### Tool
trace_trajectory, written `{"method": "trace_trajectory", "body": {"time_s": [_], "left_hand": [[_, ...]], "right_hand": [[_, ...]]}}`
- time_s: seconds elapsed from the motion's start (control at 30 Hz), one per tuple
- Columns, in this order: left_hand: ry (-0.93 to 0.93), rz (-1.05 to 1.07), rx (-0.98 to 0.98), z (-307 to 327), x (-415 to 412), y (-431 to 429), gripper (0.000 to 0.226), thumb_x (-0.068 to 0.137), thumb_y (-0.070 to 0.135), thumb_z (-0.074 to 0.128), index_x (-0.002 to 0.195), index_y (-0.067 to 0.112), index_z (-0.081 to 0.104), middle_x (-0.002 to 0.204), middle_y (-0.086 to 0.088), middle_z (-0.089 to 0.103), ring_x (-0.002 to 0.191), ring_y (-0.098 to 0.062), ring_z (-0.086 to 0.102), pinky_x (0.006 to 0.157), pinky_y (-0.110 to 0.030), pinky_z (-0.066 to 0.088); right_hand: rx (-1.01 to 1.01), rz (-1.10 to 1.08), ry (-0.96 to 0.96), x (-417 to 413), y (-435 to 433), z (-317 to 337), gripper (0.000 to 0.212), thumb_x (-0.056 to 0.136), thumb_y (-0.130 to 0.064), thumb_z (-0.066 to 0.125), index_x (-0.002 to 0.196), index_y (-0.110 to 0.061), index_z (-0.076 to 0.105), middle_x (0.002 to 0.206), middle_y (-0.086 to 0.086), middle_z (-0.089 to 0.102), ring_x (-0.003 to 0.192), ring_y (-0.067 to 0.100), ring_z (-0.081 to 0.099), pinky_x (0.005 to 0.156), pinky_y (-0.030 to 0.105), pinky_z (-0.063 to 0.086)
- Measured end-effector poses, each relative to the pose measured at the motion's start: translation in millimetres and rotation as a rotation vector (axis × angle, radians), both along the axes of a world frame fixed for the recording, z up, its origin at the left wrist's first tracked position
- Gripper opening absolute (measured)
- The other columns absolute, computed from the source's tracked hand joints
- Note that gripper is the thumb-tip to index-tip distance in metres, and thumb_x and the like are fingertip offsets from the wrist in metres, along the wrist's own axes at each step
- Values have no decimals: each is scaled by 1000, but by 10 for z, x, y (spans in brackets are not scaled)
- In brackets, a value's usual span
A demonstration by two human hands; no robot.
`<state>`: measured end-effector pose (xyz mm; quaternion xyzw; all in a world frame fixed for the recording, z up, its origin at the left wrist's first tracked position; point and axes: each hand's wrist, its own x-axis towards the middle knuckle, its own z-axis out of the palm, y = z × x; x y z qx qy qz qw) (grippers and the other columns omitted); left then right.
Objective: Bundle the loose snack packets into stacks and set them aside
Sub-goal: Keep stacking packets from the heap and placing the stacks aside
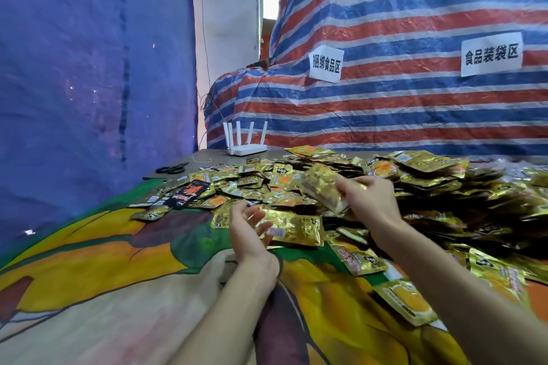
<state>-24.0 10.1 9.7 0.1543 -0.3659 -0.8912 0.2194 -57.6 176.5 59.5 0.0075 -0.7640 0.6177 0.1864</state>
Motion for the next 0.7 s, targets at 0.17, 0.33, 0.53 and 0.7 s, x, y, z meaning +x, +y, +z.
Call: {"method": "trace_trajectory", "body": {"time_s": [0.17,0.33,0.53,0.7], "left_hand": [[-53,-20,34,-55,-39,37,29,96,37,49,84,14,59,75,0,57,53,-14,47,49,-26,31],[28,-115,-185,-50,-29,85,29,99,33,49,85,12,62,62,3,59,46,-11,47,48,-25,32],[299,-178,-653,9,210,418,9,99,20,56,94,16,62,73,9,59,61,-5,51,57,-17,43],[170,247,-802,445,31,99,4,92,23,49,93,24,53,85,7,58,76,-6,55,75,-37,48]], "right_hand": [[344,-163,-26,-401,-11,197,19,89,-15,58,74,-4,58,67,9,53,63,26,50,55,32,36],[861,-227,-76,-553,-186,57,20,93,-30,56,98,-10,59,106,16,64,99,36,58,77,36,42],[1263,-380,-41,-530,-440,-24,37,94,-40,57,120,-16,64,132,18,55,123,35,48,98,42,39],[1182,-279,145,-591,-709,79,31,88,-35,56,111,-17,64,123,16,59,118,35,50,94,44,38]]}}
